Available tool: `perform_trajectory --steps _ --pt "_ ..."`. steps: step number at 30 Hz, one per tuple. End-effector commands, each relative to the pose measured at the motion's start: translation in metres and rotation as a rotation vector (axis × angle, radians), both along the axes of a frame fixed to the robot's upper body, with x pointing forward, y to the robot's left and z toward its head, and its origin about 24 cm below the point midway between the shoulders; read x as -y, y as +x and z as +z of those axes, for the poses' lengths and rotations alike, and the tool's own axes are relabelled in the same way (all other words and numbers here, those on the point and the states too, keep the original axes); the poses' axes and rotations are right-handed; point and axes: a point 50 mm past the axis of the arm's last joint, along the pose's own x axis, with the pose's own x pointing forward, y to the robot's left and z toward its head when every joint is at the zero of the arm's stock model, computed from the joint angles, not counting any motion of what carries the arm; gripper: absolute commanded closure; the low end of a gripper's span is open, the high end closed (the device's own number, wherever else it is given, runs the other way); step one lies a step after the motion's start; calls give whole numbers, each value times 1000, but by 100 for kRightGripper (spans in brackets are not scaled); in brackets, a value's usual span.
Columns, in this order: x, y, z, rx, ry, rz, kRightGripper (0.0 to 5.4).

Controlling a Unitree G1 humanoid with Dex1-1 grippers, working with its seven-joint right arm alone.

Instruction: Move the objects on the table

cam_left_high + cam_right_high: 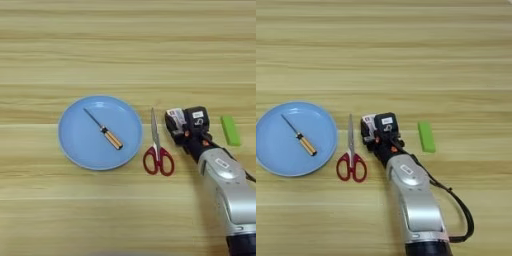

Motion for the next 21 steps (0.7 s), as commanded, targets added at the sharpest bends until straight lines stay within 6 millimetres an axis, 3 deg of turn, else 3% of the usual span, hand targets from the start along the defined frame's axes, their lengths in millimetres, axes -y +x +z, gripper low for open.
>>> perform_trajectory --steps 1,11,21 --pt "-13 11 36 152 5 49 331" --pt "-41 4 54 202 38 150 331" --pt "-54 1 59 212 46 202 331"
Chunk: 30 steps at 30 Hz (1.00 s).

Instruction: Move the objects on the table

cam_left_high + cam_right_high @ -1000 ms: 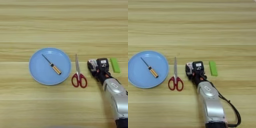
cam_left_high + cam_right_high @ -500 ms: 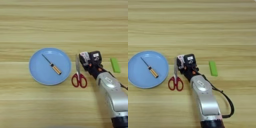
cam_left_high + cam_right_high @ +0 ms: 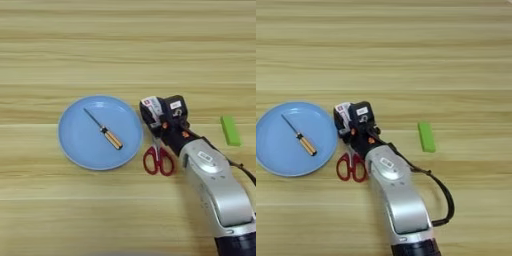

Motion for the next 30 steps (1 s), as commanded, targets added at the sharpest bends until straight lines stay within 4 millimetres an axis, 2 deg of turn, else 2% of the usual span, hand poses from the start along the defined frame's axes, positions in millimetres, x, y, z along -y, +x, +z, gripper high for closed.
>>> perform_trajectory --steps 1,30 --pt "-11 6 28 129 18 43 331" --pt "-63 4 18 92 30 213 331"
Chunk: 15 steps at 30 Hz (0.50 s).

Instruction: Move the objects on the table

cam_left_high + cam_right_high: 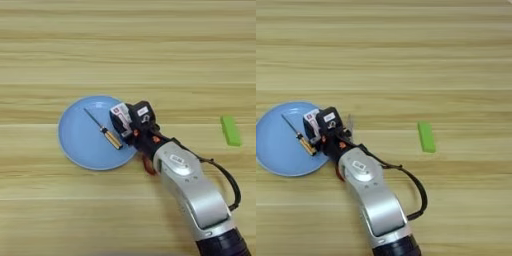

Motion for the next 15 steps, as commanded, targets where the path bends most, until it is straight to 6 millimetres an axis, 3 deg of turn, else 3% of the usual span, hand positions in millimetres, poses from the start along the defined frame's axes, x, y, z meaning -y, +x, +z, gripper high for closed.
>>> perform_trajectory --steps 1,15 --pt "-15 9 25 117 47 38 331" --pt "-46 1 18 88 55 129 331"
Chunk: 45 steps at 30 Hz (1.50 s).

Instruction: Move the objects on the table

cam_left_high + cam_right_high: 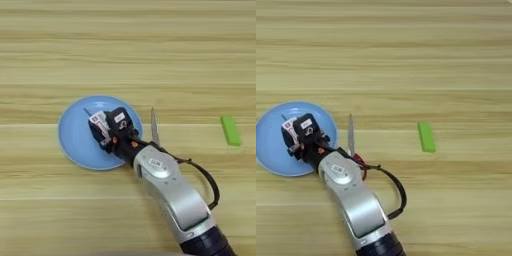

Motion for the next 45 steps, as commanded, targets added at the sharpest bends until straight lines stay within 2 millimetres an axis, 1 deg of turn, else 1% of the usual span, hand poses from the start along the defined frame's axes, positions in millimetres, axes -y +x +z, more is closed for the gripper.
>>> perform_trajectory --steps 1,6,11,21,22,23,31,35,36,37,42,43,45 --pt "-13 7 24 115 51 28 331" --pt "-18 8 18 98 43 39 331" --pt "-23 10 6 65 27 48 331" --pt "-26 8 4 64 21 68 331" --pt "-26 7 5 68 21 67 294" --pt "-26 7 6 71 23 67 291" --pt "-25 8 7 75 25 61 189" --pt "-25 8 7 77 26 59 158" --pt "-24 8 7 78 26 59 138" --pt "-24 8 8 80 28 58 135" --pt "-21 7 14 102 33 45 55" --pt "-20 7 15 109 32 40 51" --pt "-18 7 17 118 33 33 22"
